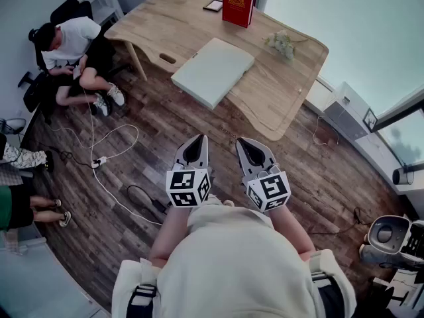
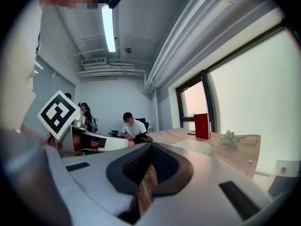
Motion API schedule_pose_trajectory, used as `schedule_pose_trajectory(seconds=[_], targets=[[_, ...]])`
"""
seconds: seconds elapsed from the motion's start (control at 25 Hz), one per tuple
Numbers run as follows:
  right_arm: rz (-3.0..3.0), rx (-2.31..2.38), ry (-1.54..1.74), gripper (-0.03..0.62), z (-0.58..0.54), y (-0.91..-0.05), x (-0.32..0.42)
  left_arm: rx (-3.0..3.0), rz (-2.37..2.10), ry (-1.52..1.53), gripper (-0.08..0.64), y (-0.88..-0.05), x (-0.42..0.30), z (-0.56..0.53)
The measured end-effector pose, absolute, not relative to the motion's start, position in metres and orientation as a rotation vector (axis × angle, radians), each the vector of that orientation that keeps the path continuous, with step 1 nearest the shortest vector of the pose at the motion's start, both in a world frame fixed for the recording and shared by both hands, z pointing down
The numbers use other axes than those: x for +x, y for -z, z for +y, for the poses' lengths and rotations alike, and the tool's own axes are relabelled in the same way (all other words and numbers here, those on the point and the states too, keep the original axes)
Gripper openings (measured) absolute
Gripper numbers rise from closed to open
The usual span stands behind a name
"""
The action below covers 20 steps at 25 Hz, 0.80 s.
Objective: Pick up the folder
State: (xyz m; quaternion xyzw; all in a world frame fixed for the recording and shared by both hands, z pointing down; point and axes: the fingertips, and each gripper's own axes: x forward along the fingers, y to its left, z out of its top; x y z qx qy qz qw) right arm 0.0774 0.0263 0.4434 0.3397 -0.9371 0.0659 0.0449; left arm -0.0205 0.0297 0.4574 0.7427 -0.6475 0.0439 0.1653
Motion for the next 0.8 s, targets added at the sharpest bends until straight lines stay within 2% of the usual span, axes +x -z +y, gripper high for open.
schedule_pose_trajectory(seconds=[0.8], targets=[[-2.911,1.053,-0.231,0.018,0.054,-0.432,0.092,2.079,-1.853,-0.085,0.021,-0.453,-0.017,0.068]])
